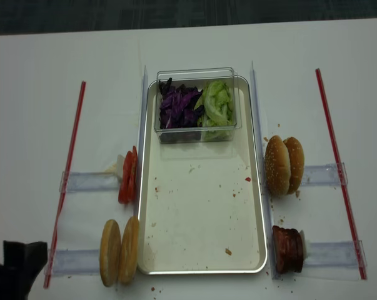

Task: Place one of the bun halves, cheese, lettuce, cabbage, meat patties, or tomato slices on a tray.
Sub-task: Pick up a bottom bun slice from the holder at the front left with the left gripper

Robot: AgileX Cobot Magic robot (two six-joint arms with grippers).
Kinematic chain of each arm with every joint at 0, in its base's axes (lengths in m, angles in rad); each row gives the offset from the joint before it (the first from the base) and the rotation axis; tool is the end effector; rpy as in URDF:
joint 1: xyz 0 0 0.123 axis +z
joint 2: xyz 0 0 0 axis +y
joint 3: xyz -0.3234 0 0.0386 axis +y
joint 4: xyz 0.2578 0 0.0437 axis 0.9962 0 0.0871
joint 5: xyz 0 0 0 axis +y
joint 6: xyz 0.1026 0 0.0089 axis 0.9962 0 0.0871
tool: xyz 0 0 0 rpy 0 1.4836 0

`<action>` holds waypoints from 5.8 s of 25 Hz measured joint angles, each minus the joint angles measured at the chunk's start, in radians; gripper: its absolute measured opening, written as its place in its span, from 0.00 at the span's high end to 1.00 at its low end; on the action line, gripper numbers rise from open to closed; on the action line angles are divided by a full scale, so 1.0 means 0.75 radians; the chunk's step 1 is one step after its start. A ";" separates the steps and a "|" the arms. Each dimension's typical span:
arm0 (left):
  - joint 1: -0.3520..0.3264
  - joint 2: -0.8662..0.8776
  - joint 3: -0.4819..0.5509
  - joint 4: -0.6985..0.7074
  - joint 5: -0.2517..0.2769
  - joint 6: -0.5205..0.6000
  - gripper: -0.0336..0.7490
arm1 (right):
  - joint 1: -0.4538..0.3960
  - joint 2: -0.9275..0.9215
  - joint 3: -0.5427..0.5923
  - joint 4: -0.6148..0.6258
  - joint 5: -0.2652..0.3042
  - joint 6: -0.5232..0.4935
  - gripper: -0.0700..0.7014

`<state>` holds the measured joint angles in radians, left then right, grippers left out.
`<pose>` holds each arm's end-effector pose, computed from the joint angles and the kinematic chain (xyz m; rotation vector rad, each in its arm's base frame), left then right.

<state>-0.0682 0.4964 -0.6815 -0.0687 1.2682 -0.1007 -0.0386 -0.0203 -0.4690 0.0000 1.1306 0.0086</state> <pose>0.0347 -0.0091 0.3151 -0.0432 2.5701 -0.1559 -0.0295 0.0011 0.2605 0.0501 2.1244 -0.0178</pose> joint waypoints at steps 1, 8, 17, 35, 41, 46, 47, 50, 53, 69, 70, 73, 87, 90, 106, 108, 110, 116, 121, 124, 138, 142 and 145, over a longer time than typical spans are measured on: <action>-0.015 0.039 -0.011 -0.010 0.000 0.000 0.09 | 0.000 0.000 0.000 0.000 0.000 0.000 0.00; -0.066 0.318 -0.120 -0.016 -0.015 0.006 0.15 | 0.000 0.000 0.000 0.000 0.000 0.000 0.00; -0.068 0.625 -0.140 -0.024 -0.032 0.038 0.22 | 0.000 0.000 0.000 0.000 0.000 0.000 0.00; -0.204 0.719 -0.143 -0.133 -0.045 -0.027 0.23 | 0.000 0.000 0.000 0.000 0.000 0.000 0.00; -0.470 0.796 -0.162 -0.134 -0.050 -0.216 0.23 | 0.000 0.000 0.000 0.000 0.000 0.000 0.00; -0.651 0.941 -0.238 -0.134 -0.050 -0.320 0.23 | 0.000 0.000 0.000 0.000 0.000 0.000 0.00; -0.670 0.972 -0.260 -0.134 -0.050 -0.331 0.23 | 0.000 0.000 0.000 0.000 0.000 0.000 0.00; -0.715 1.047 -0.314 -0.134 -0.057 -0.351 0.23 | 0.000 0.000 0.000 0.000 0.000 0.000 0.00; -0.728 1.103 -0.330 -0.134 -0.062 -0.383 0.23 | 0.000 0.000 0.000 0.000 0.000 0.000 0.00; -0.731 1.250 -0.333 -0.144 -0.071 -0.398 0.35 | 0.000 0.000 0.000 0.000 0.000 0.000 0.00; -0.731 1.262 -0.335 -0.144 -0.071 -0.398 0.35 | 0.000 0.000 0.000 0.000 0.000 0.000 0.00; -0.731 1.309 -0.335 -0.144 -0.081 -0.398 0.36 | 0.000 0.000 0.000 0.000 0.000 0.000 0.00; -0.731 1.449 -0.338 -0.093 -0.172 -0.395 0.36 | 0.000 0.000 0.000 0.000 0.000 0.003 0.00; -0.731 1.470 -0.338 -0.083 -0.175 -0.395 0.36 | 0.000 0.000 0.000 0.000 0.000 0.003 0.00; -0.731 1.487 -0.341 0.024 -0.149 -0.484 0.73 | 0.000 0.000 0.000 0.000 0.000 0.003 0.00; -0.731 1.487 -0.341 0.027 -0.144 -0.486 0.76 | 0.000 0.000 0.000 0.000 0.000 0.003 0.00; -0.731 1.487 -0.341 0.032 -0.142 -0.486 0.79 | 0.000 0.000 0.000 0.000 0.000 0.003 0.00; -0.731 1.487 -0.341 0.052 -0.135 -0.486 0.85 | 0.000 0.000 0.000 0.000 0.000 0.003 0.00; -0.731 1.487 -0.341 0.052 -0.132 -0.486 0.86 | 0.000 0.000 0.000 0.000 0.000 0.003 0.00; -0.731 1.487 -0.341 0.052 -0.129 -0.486 0.86 | 0.000 0.000 0.000 0.000 0.000 0.003 0.00; -0.731 1.487 -0.344 0.052 -0.102 -0.486 0.86 | 0.000 0.000 0.000 0.000 0.000 0.003 0.00; -0.731 1.487 -0.401 0.052 -0.094 -0.486 0.86 | 0.000 0.000 0.000 0.000 0.000 0.003 0.00; -0.731 1.487 -0.457 0.052 -0.087 -0.486 0.86 | 0.000 0.000 0.000 0.000 0.000 0.000 0.00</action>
<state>-0.6164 1.6120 -1.0245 -0.0294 1.2033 -0.4651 -0.0386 -0.0203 -0.4690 0.0000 1.1306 0.0086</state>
